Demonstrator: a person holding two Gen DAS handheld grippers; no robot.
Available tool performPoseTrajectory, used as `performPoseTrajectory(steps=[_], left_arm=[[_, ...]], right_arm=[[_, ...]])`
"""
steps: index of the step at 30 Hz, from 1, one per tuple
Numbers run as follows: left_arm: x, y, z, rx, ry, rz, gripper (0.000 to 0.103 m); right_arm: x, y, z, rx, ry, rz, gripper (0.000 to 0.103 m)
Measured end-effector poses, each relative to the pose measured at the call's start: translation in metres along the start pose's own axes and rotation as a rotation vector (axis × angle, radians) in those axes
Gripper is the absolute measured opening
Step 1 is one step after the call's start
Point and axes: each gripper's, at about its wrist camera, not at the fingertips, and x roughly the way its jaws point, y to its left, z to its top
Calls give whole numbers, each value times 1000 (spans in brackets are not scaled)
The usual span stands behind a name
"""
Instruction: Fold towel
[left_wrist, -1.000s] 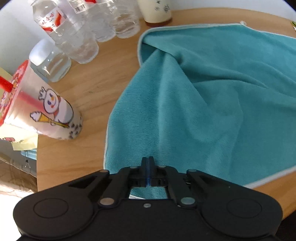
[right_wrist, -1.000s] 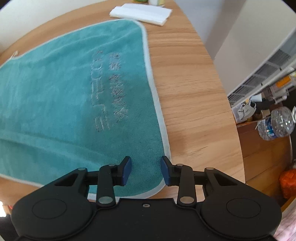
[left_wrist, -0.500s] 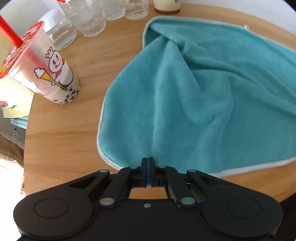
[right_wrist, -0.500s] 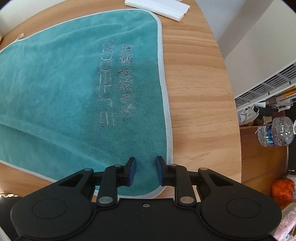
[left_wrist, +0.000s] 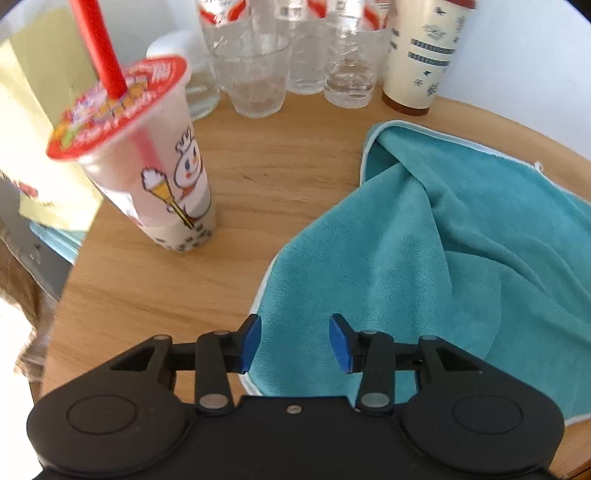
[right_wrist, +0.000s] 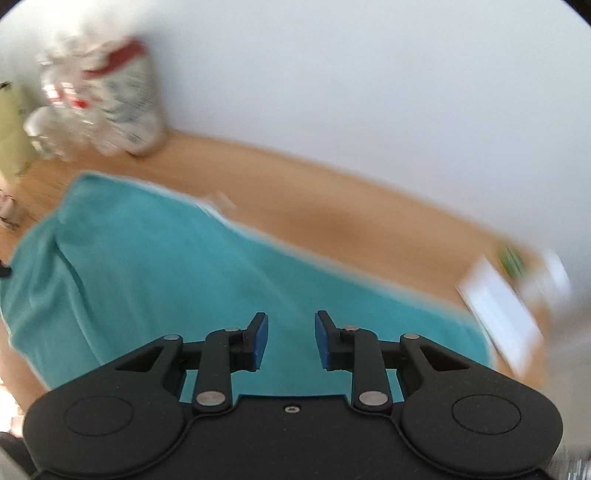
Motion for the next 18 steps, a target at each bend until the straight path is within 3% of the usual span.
performPoseTrajectory(steps=[1,3,5,7,11,18], left_arm=[[1,-1,0,-7,2,-11,41],[2,-2,-1,-15,8,-36,45],[4,-2,-3,-1,24,-68,45],[7,-2,-4,6,25,-63,42],[9,1,-7,15,14,-80,24],[9,8,-11,22,7,-117,6]], right_arm=[[6,10,9,-27,-4,28,34],[32,49,43,-144,22,174,34],[45,80,64,-251,1,233,36],[53,109,78,-354,-33,238,36],[78,158,109,-539,-94,274,36],[123,205,137,-729,-100,312,36]])
